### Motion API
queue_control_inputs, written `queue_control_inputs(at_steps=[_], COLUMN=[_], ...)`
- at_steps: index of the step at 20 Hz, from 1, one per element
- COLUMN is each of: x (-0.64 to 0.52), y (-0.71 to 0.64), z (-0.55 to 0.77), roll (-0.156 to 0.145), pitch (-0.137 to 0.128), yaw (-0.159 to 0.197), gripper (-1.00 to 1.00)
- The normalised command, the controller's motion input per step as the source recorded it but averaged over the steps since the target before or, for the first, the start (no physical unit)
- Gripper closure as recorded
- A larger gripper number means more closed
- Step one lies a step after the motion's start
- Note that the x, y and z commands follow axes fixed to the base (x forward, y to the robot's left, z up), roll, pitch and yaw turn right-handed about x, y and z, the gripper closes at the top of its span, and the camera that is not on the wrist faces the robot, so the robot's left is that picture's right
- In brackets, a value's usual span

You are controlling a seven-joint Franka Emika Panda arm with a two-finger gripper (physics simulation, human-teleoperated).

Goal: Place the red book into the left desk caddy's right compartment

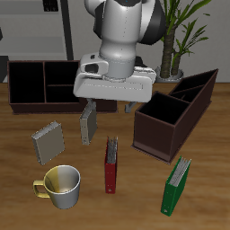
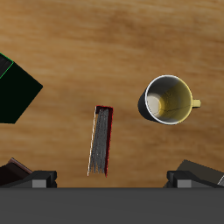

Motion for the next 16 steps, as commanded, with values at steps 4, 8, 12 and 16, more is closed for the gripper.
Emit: queue_control_inputs(at_steps=[4, 8, 12, 16], x=[0.14, 0.14, 0.1, 0.09], y=[0.06, 0.03, 0.14, 0.04], z=[-0.25, -0.26, -0.36, -0.3], roll=[0.012, 0.007, 0.021, -0.002], pitch=[-0.019, -0.014, -0.01, 0.006], yaw=[-0.02, -0.024, 0.042, -0.024], gripper=[-1.0, -1.0, -1.0, -1.0])
